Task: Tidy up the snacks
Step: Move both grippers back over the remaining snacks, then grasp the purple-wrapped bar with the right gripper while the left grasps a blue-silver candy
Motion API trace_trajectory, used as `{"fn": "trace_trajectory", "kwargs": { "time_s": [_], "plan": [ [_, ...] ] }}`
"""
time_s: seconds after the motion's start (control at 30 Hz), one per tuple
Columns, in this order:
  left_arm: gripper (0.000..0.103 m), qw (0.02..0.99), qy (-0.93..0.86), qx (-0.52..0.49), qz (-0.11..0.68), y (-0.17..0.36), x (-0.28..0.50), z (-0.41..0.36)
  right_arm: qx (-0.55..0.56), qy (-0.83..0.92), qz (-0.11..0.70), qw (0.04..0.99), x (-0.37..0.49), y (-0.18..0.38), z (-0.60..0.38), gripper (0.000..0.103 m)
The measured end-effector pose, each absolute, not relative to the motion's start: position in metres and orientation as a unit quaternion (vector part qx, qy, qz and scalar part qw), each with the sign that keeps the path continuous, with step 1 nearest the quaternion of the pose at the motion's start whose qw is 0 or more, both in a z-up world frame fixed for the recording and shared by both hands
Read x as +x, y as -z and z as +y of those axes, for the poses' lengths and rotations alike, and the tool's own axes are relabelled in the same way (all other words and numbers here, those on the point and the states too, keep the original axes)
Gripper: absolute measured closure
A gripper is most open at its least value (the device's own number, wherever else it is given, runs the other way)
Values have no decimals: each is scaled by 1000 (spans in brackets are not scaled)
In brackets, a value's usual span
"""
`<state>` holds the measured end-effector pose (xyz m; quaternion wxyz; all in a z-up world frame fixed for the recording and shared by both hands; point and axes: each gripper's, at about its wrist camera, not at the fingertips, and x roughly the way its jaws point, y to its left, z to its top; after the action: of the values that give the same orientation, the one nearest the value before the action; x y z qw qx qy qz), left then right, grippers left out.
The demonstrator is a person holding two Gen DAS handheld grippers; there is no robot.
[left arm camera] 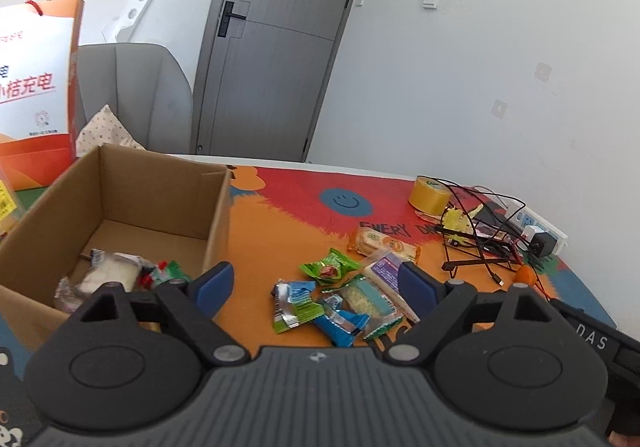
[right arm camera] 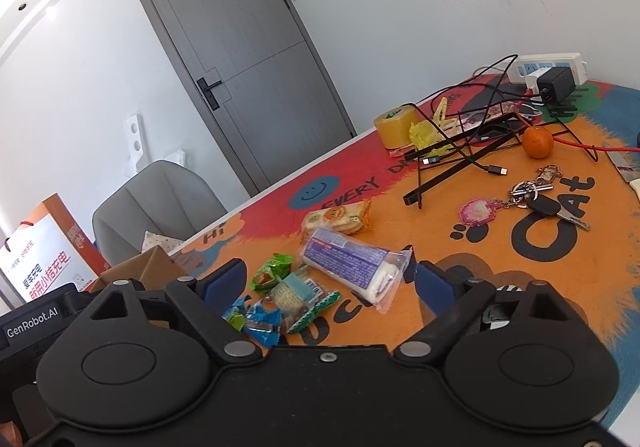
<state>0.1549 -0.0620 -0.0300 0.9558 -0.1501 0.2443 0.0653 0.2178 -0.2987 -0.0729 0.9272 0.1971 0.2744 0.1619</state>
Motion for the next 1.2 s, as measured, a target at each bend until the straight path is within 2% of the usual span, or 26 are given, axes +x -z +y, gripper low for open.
{"fn": "trace_trajectory", "kwargs": {
  "time_s": [0.13,0.2,0.4,0.53,0.8,1.2],
  "plan": [
    [29,951,-65,-152,260,40,173,-67,195,-163,279,926,231,77,-301,23],
    [35,948,-69,-154,270,45,182,-68,195,-161,274,928,237,78,-301,24],
    [43,938,-87,-158,294,60,206,-69,201,-170,287,921,264,88,-299,40],
    [45,935,-103,-159,300,68,217,-69,198,-177,296,917,279,96,-294,46],
    [55,922,-131,-166,325,85,242,-65,190,-189,298,916,298,101,-285,48],
    [55,911,-145,-153,354,113,262,-61,165,-185,324,913,317,118,-271,48]
  ]
}}
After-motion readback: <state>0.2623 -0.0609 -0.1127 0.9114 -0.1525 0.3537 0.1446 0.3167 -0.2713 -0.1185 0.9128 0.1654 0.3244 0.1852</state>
